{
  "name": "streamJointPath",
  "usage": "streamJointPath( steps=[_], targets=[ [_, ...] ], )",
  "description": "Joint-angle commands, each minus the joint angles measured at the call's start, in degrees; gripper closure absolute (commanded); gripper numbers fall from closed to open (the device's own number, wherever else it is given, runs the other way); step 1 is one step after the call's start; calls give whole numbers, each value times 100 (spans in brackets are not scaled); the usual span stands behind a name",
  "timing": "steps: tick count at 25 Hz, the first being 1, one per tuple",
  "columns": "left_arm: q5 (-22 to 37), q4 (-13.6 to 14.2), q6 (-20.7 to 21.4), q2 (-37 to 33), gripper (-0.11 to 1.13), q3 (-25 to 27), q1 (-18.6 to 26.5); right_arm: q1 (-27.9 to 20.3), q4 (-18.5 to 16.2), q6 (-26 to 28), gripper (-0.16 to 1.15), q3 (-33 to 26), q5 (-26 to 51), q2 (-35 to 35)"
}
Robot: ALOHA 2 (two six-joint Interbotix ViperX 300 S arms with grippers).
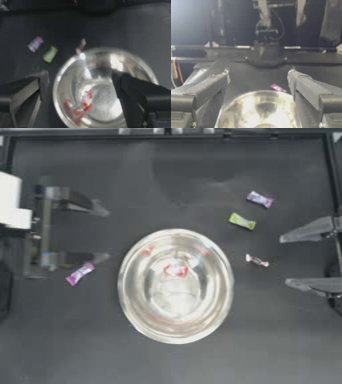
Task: Put candies in bowl
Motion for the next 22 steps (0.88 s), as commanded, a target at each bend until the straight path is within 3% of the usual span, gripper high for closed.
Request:
streamJointPath(
  steps=[1, 6, 13, 18, 22],
  targets=[
    [-483, -123, -9, -615, 0, 466, -105, -9, 18, 0, -2, -97, 70, -70],
    [-782, -281, -18, -1274, 0, 1046, -202, -202, 79, 0, -2, -105, 360, -220],
    [-958, -308, 0, -1441, 0, 1283, -202, -360, 97, -18, -2, -352, 712, -185],
    [-958, -308, -26, -1494, 0, 1354, -202, -1151, 396, -26, -2, -1239, 2522, 97],
    [-958, -308, -26, -1494, 0, 1406, -202, -1837, 308, -62, -2, -1881, 3920, 316]
  ],
)
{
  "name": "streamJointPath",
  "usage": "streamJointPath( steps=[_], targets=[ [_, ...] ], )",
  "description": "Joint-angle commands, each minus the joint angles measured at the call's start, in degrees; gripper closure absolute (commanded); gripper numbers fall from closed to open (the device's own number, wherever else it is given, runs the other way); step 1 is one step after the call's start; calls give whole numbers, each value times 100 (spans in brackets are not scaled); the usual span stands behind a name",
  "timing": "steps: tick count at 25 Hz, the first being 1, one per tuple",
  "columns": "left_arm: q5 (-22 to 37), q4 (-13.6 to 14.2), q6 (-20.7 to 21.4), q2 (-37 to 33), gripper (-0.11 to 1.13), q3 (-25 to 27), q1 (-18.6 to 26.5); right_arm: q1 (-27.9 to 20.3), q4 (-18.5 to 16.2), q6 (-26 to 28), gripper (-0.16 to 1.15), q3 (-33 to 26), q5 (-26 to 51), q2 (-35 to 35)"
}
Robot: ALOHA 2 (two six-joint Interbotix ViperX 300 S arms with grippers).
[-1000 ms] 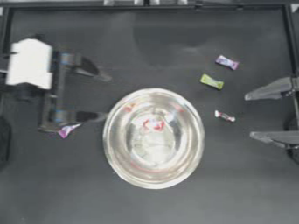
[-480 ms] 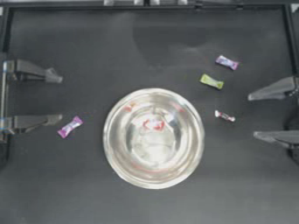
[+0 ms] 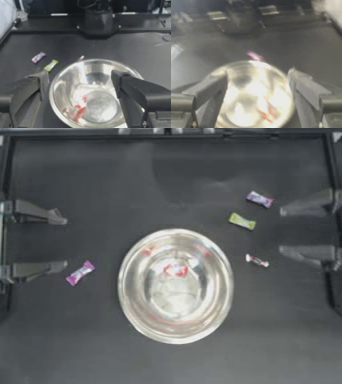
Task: Put candies in bowl
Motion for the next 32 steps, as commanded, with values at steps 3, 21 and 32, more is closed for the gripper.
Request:
streamJointPath(
  steps=[3, 21, 32],
  targets=[
    [-44, -9, 0, 26, 0, -44, 9, -853, -185, -53, -2, -861, 1512, 343],
    [-62, -70, -9, 35, 0, 44, 9, -3375, 1090, -2505, -2, -2074, 3375, 2417],
    [-88, -149, 0, 88, 0, 62, 9, -3753, 791, -2830, -2, -2013, 3103, 3806]
  ],
)
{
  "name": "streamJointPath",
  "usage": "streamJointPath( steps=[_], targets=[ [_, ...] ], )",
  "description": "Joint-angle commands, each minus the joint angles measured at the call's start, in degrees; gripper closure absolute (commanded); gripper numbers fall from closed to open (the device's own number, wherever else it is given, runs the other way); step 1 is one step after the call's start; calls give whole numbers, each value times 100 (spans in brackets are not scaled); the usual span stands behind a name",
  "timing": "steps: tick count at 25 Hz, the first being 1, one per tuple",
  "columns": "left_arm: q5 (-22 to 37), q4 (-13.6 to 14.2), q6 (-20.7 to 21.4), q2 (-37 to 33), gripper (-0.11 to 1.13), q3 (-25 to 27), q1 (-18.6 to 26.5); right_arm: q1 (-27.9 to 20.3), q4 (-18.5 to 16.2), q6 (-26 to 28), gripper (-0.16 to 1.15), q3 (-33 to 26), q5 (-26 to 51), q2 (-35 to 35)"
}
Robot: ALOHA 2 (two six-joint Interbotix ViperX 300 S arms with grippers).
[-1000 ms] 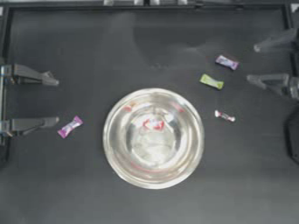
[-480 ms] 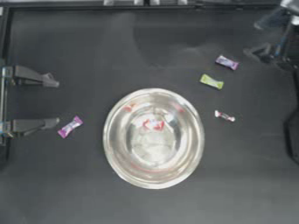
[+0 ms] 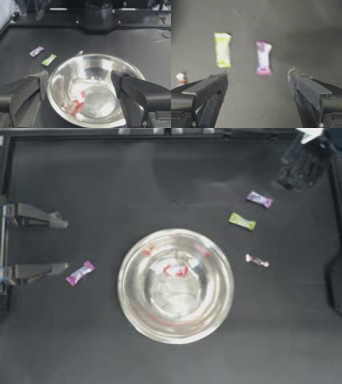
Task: Put candies in bowl
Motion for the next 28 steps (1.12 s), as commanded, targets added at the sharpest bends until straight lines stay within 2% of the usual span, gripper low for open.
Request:
streamJointPath(
  steps=[1, 14, 28],
  targets=[
    [-53, -18, 0, 79, 0, -53, 9, 18, -44, 18, -2, -79, -220, 229],
    [-53, -26, 0, 88, 0, -53, 9, 255, -62, -35, -2, 404, -1099, 791],
    [-53, -53, 0, 88, 0, -62, 9, 466, -229, -35, -2, 413, -1441, 1573]
  ],
)
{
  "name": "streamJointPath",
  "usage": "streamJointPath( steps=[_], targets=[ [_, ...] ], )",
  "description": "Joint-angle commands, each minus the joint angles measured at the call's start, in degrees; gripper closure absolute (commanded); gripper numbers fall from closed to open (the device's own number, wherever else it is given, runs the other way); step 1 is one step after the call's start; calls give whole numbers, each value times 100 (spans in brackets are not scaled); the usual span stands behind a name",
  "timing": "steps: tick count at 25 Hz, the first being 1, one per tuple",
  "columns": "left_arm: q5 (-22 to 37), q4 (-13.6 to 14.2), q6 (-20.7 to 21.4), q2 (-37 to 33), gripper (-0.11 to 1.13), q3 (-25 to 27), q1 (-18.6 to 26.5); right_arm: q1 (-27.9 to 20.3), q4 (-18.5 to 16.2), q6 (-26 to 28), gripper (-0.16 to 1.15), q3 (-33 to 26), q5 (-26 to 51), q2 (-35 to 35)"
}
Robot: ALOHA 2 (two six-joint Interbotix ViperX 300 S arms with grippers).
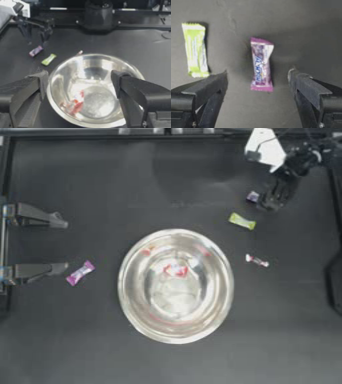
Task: Put candies in bowl
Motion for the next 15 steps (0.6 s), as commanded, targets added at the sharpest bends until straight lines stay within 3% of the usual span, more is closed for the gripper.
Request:
streamJointPath(
  steps=[1, 15],
  targets=[
    [-35, -9, -9, 88, 0, -70, 0, 105, -44, 9, -2, -79, -79, 18],
    [-35, -62, -9, 88, 0, -88, 0, 167, -281, 53, -1, -53, -334, 325]
  ],
)
